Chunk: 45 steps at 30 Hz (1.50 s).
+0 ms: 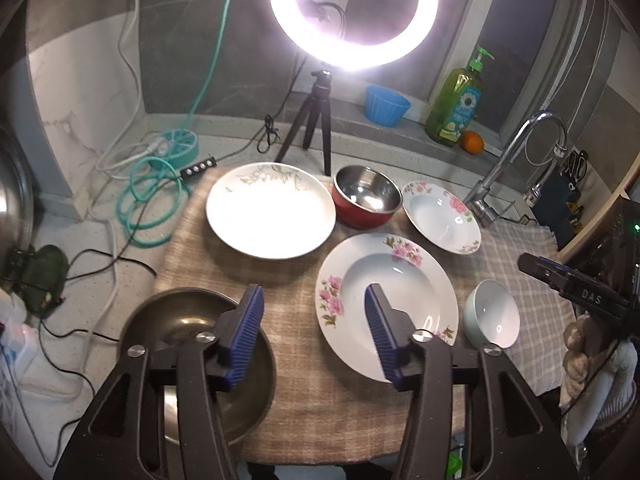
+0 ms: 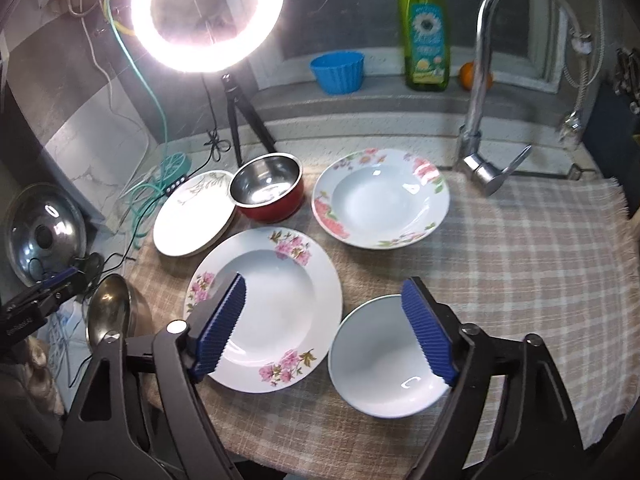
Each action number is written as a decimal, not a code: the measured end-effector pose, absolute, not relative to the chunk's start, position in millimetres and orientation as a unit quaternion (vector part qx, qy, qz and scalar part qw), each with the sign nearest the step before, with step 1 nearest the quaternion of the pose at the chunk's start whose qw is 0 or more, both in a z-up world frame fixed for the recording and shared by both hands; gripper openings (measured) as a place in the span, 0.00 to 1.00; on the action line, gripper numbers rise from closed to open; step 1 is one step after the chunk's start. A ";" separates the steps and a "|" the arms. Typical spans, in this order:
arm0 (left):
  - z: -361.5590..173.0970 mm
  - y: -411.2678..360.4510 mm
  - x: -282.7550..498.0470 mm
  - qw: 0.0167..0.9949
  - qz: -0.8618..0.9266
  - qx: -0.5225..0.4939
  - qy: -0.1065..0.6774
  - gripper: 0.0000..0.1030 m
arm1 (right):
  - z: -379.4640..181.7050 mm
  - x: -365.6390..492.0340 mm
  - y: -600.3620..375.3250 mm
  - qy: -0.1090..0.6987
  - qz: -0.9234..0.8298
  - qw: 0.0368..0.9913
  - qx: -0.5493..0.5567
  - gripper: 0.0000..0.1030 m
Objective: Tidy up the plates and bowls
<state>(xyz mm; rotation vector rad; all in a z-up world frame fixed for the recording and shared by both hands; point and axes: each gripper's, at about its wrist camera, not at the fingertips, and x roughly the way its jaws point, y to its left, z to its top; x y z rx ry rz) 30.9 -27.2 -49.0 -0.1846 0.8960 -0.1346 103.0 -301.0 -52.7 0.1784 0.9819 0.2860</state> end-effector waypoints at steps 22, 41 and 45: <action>-123.9 -62.2 26.6 0.817 -0.069 -0.213 0.532 0.27 | -128.3 182.9 -286.3 0.589 0.258 0.764 0.058 0.50; -153.5 -64.6 33.6 0.801 -0.021 -0.251 0.544 0.27 | -164.8 215.6 -278.5 0.640 0.275 0.713 0.076 0.46; -157.9 -62.2 34.4 0.796 -0.014 -0.256 0.548 0.27 | -168.2 219.1 -276.3 0.642 0.275 0.711 0.077 0.46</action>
